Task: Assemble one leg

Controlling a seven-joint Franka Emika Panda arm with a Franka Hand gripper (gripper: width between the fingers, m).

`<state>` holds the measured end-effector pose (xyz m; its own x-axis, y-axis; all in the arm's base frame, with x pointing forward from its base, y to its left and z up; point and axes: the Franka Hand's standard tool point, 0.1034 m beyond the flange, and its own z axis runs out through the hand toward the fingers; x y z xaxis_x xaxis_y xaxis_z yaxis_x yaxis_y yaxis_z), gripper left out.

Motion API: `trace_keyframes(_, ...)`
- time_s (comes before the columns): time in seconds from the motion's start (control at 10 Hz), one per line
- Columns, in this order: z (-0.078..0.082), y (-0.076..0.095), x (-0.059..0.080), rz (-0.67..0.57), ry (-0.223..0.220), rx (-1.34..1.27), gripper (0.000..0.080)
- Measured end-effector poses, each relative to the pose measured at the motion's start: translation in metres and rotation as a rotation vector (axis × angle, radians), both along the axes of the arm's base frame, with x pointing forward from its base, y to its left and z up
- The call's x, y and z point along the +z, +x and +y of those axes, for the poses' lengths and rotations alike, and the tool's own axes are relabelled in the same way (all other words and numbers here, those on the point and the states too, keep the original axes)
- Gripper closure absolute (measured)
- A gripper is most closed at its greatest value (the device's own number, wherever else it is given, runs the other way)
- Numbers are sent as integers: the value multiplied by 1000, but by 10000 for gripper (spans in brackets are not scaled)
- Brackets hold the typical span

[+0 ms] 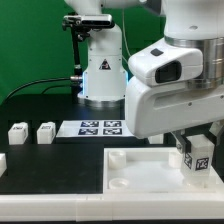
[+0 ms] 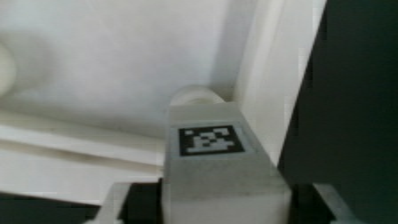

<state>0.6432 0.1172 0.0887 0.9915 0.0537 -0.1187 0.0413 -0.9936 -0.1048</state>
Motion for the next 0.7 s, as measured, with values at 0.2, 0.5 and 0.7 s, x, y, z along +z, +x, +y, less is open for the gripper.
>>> trace_keyframes(0.2, 0, -1, 0, 31, -35, -305, 502)
trace_keyframes(0.5, -3, 0, -1, 85, -54, -698, 502)
trace_keyframes(0.7, -3, 0, -1, 118, -77, -929, 502)
